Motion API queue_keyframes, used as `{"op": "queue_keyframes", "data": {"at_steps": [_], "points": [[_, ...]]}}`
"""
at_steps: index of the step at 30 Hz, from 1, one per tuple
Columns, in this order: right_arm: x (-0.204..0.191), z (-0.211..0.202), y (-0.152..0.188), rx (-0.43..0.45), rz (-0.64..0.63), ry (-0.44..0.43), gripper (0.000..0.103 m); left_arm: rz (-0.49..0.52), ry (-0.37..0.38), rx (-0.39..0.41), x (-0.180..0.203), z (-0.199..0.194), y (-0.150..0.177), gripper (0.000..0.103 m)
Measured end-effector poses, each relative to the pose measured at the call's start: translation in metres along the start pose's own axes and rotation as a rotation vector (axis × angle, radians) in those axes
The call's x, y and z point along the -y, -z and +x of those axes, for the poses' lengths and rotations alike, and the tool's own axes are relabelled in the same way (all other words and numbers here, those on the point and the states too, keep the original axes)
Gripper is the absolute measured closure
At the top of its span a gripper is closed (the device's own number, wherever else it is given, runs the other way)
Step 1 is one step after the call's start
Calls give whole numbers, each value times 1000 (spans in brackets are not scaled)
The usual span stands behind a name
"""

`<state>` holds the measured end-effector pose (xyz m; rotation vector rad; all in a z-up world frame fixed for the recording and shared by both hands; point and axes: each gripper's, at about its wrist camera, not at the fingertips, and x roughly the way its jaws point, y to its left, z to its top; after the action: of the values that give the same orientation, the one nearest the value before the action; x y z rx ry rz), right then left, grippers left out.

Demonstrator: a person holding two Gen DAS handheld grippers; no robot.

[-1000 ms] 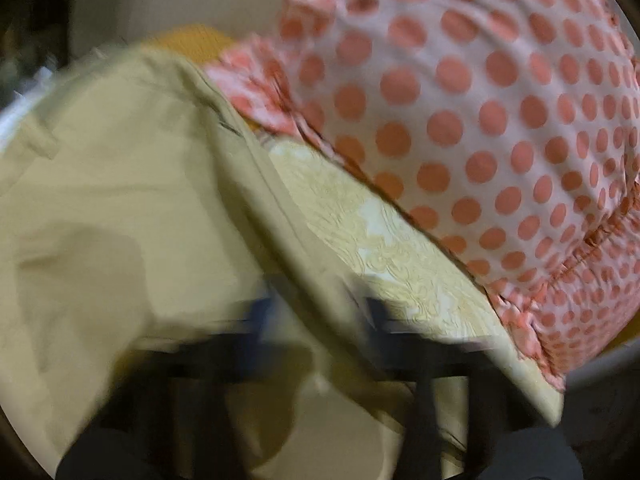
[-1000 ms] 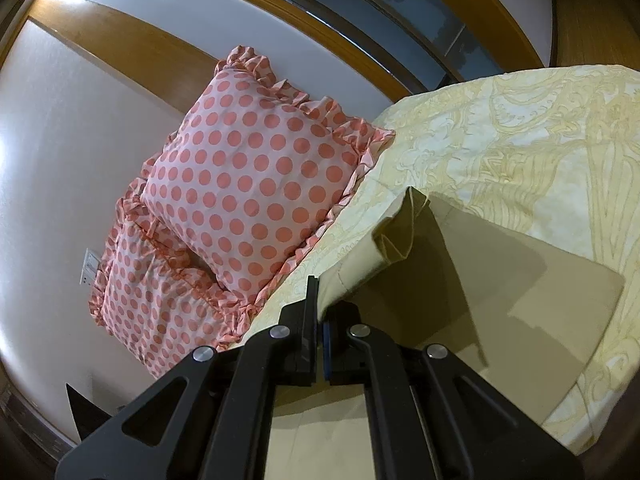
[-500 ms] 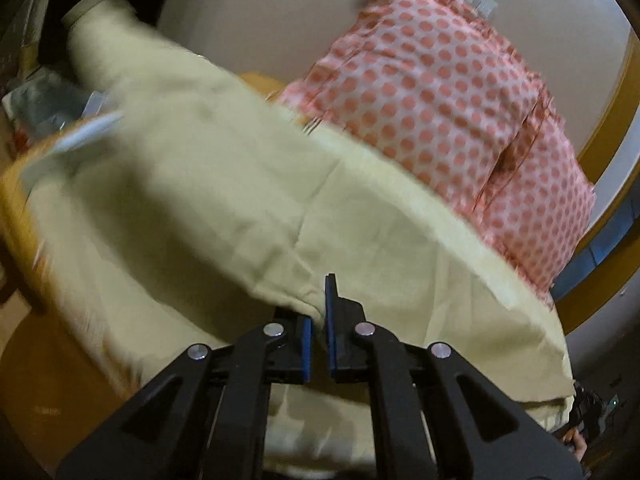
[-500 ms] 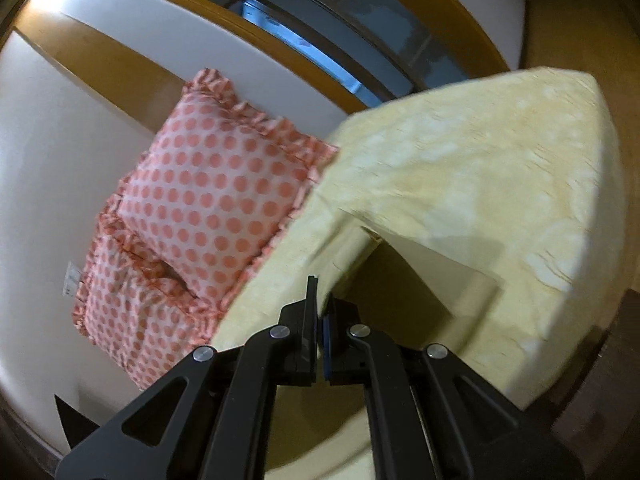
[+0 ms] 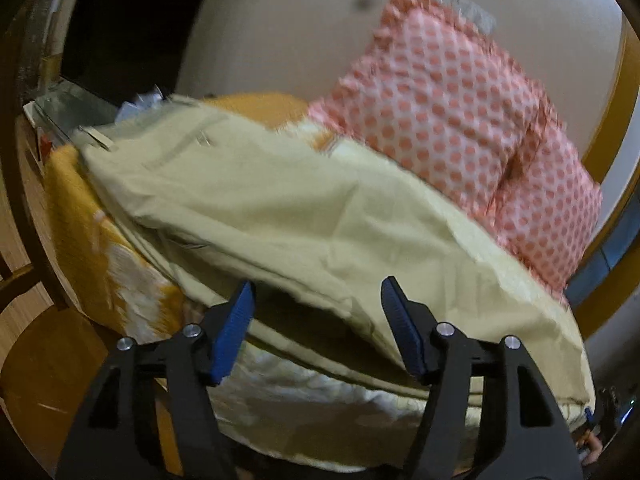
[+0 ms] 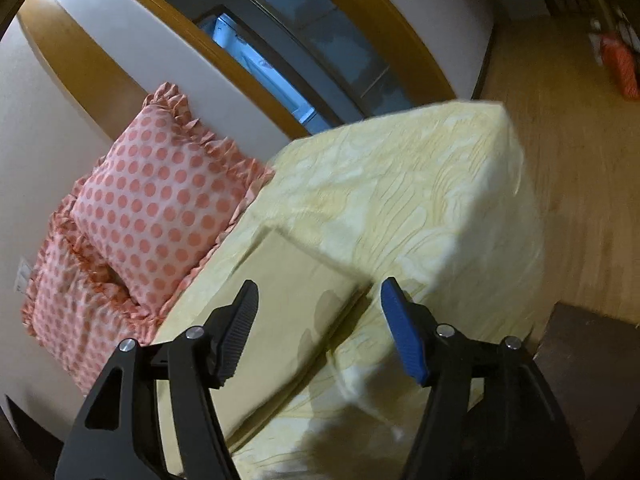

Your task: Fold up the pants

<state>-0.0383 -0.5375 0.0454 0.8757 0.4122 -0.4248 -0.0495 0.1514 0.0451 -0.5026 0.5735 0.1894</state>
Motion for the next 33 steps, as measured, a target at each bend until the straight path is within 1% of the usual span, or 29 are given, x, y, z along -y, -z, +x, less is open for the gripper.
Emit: {"op": "queue_keyframes", "data": {"at_steps": [2, 3, 4, 5, 6, 8, 9, 10, 11, 12, 13, 14, 15, 17, 18, 19, 20, 21, 23, 24, 25, 26, 27, 28, 29, 30, 31, 32, 33], "points": [[-5, 2, 2, -6, -20, 1, 41, -8, -38, 56, -4, -11, -4, 34], [-7, 5, 6, -33, -25, -15, 50, -10, -53, 84, -5, -16, -6, 34], [-11, 6, 10, -40, -33, -23, 52, -11, -63, 110, -5, -20, -8, 34], [-16, 7, 14, -41, -57, -23, 52, -7, -67, 143, -4, -23, -10, 30], [-23, 9, 20, -49, -94, -21, 57, 0, -67, 151, -3, -24, -12, 27], [-29, 16, 25, -72, -124, -43, 74, 27, -71, 152, 0, -19, -15, 27], [-28, 23, 25, -96, -116, -62, 95, 36, -75, 148, 1, -15, -16, 27], [-28, 24, 24, -83, -120, -54, 96, 40, -79, 144, -1, -12, -17, 27], [-34, 24, 22, -65, -156, -79, 96, 33, -91, 140, -4, -7, -17, 27], [-42, 26, 20, -63, -181, -83, 97, 24, -95, 137, -7, -6, -16, 27], [-57, 24, 19, -52, -215, -106, 97, 10, -97, 134, -10, -4, -16, 27], [-72, 22, 19, -47, -244, -139, 97, -12, -97, 136, -16, -3, -17, 26], [-97, 19, 20, -43, -296, -193, 97, -24, -99, 141, -19, -3, -16, 24], [-145, 15, 30, -57, -372, -314, 97, -47, -113, 152, -26, -3, -15, 22], [-177, 13, 42, -82, -419, -398, 97, -54, -122, 157, -28, -3, -15, 22], [-206, 11, 57, -111, -468, -473, 97, -61, -133, 162, -31, -3, -14, 22], [-242, 8, 82, -157, -534, -567, 97, -66, -140, 165, -34, -3, -13, 21], [-262, 6, 100, -192, -573, -624, 97, -71, -145, 167, -36, -3, -12, 21], [-305, 3, 149, -293, -671, -746, 97, -87, -153, 169, -41, -4, -12, 20], [-326, 3, 183, -371, -743, -794, 97, -96, -155, 168, -44, -4, -12, 20], [-343, 4, 222, -474, -851, -807, 95, -107, -152, 167, -48, -4, -12, 20], [-351, 5, 249, -556, -937, -807, 92, -111, -151, 164, -51, -3, -13, 19], [-357, 3, 285, -659, -1051, -788, 83, -115, -148, 160, -55, -3, -13, 19], [-356, -1, 304, -701, -1109, -781, 70, -118, -140, 154, -59, -3, -13, 19], [-353, -7, 314, -708, -1144, -792, 63, -121, -135, 150, -63, -2, -14, 19], [-350, -17, 315, -672, -1160, -815, 47, -127, -132, 146, -69, -2, -16, 19], [-347, -24, 310, -627, -1149, -831, 34, -134, -131, 146, -72, -1, -17, 19], [-346, -27, 305, -597, -1133, -840, 30, -147, -126, 147, -78, 0, -19, 19], [-343, -29, 295, -549, -1103, -838, 29, -159, -116, 146, -82, 1, -21, 19]]}}
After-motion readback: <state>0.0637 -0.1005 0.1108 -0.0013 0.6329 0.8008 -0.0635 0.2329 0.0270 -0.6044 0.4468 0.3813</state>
